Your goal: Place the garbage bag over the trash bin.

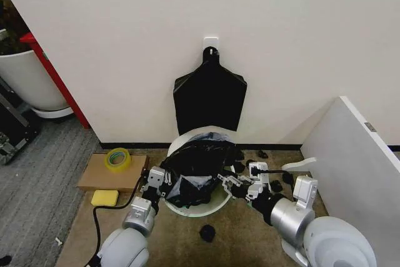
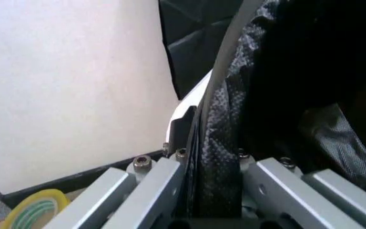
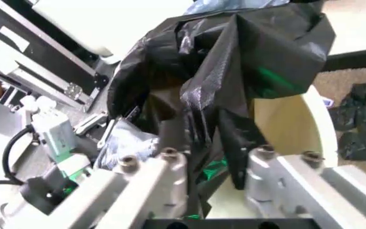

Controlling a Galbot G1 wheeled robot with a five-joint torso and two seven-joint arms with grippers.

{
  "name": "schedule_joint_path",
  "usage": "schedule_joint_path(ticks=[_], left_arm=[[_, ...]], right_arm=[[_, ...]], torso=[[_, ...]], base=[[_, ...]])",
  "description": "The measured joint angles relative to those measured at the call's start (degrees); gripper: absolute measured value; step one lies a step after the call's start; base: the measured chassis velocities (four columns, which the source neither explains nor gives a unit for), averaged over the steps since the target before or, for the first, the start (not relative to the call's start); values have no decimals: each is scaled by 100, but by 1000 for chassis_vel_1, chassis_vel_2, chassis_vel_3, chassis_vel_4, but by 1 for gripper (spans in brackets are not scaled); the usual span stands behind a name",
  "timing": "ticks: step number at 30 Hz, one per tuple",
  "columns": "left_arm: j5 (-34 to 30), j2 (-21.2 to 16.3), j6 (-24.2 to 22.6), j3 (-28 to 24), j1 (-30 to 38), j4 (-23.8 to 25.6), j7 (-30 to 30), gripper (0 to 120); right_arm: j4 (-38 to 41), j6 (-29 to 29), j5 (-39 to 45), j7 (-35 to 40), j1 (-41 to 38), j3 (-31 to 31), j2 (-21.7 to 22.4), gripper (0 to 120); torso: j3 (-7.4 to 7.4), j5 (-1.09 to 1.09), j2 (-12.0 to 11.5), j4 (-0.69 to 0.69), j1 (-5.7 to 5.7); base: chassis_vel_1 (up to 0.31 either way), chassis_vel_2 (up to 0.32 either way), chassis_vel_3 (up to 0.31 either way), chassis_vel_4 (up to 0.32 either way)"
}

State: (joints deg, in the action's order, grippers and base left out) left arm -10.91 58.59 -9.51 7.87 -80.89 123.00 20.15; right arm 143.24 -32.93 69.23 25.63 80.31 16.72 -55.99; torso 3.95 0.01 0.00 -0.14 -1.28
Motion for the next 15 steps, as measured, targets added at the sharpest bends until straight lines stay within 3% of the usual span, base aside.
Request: schedule_joint_path(ticks=[4,15], left_arm=[[-34,13,15,5,0,6,18,0],[-1183,91,178,149,10,83,177,0]], right_arm=[[0,26,-103,4,8,-19,3,0],[-5,147,-327,10,160,158,-52,0]], torso=[[0,0,0,0,0],[0,0,1,0,0]], base=[[0,0,0,0],[0,0,0,0]])
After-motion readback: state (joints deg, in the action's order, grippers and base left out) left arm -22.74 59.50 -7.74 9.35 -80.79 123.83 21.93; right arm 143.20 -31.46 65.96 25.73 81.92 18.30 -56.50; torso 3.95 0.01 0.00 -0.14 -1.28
